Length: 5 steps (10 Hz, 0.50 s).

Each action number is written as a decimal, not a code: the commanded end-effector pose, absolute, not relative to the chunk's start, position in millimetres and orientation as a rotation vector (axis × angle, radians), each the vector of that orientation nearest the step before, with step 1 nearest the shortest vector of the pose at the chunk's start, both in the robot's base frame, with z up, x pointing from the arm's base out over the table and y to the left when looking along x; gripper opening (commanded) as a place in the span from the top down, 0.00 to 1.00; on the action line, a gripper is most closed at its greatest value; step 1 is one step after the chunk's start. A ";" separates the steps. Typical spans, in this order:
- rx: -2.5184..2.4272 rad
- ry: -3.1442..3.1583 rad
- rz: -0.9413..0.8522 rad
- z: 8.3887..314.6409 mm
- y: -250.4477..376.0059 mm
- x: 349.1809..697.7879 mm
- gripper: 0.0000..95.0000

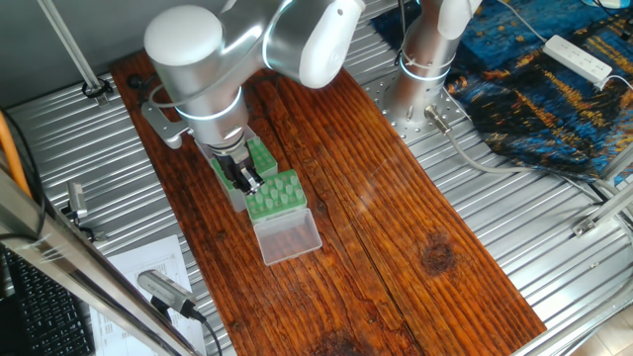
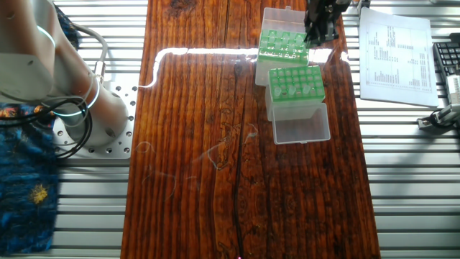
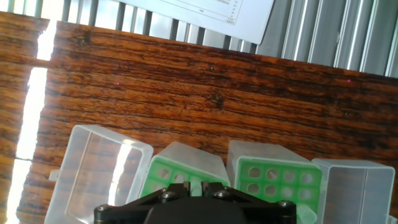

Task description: Transfer all large pipette tips from one holder to another

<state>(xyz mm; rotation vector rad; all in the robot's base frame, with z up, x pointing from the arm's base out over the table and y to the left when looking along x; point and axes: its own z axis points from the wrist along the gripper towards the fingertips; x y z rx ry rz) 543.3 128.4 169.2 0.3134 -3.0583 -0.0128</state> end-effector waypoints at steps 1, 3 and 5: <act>0.328 -3.053 0.009 169.2 128.7 543.6 1.00; 0.350 -3.049 0.035 170.2 128.9 543.4 1.00; 0.368 -3.044 0.043 172.9 129.7 543.2 1.00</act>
